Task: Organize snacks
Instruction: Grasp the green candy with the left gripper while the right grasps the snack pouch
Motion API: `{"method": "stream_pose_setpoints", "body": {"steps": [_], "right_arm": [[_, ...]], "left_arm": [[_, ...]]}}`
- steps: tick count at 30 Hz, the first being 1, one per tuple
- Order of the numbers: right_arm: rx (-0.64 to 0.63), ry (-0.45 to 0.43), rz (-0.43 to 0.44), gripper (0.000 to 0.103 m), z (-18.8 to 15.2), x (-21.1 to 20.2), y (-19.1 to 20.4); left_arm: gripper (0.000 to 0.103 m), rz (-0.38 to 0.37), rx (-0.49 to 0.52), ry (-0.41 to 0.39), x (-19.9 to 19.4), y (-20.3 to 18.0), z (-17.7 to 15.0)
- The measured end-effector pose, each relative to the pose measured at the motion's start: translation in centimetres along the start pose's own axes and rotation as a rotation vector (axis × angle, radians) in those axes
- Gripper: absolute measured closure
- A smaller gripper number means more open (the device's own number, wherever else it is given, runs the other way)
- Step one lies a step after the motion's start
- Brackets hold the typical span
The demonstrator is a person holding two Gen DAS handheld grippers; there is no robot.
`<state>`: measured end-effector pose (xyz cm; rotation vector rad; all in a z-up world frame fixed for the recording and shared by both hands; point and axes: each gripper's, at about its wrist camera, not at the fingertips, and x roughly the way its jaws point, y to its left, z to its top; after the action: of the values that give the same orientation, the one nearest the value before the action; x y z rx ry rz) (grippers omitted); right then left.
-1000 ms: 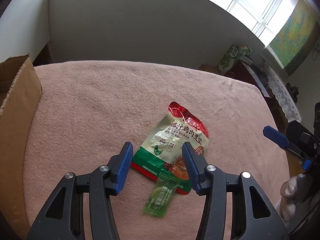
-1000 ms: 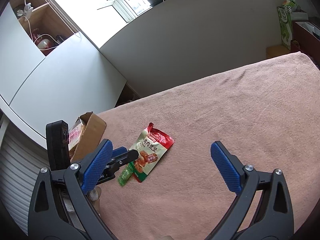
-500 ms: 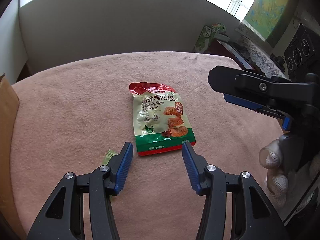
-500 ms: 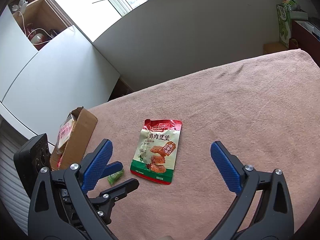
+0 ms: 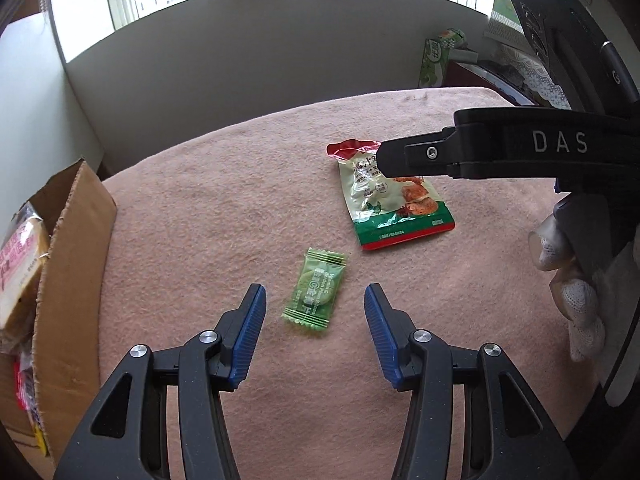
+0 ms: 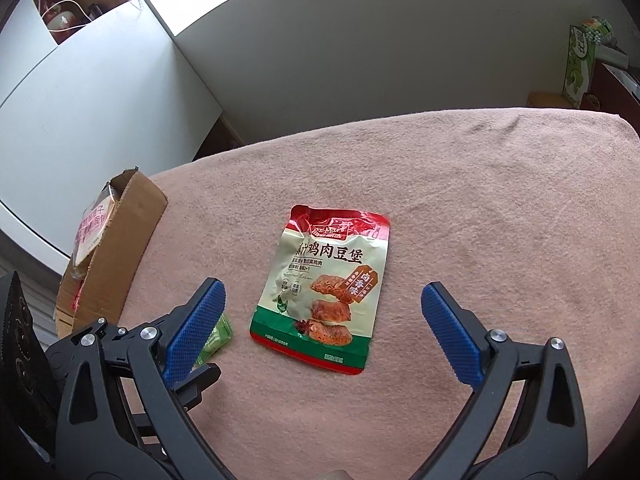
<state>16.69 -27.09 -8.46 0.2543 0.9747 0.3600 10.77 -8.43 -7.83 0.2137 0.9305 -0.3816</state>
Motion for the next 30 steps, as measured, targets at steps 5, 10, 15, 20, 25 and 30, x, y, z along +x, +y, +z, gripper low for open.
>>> {"method": "stream_pose_setpoints", "body": {"steps": [5, 10, 15, 20, 25, 30], "right_arm": [[-0.011, -0.001, -0.012, 0.003, -0.1, 0.2, 0.2], [0.001, 0.016, -0.026, 0.003, 0.1, 1.1, 0.2], [-0.008, 0.024, -0.036, 0.003, 0.4, 1.6, 0.6], [-0.036, 0.030, -0.072, 0.003, 0.4, 2.1, 1.5], [-0.056, 0.041, -0.122, 0.003, 0.3, 2.9, 1.8], [-0.096, 0.046, -0.171, 0.003, 0.5, 3.9, 3.0]], "left_arm": [[0.053, -0.037, -0.039, -0.004, -0.1, 1.2, 0.3], [0.053, -0.058, -0.034, 0.019, 0.5, 0.7, 0.2], [0.064, -0.032, -0.043, 0.027, 1.2, 0.5, 0.5], [0.076, -0.032, -0.076, 0.025, 1.3, 1.5, 0.6], [0.076, -0.001, -0.086, 0.023, 1.3, 1.8, 0.4], [0.076, 0.024, -0.119, 0.022, 1.0, 3.0, -0.1]]}}
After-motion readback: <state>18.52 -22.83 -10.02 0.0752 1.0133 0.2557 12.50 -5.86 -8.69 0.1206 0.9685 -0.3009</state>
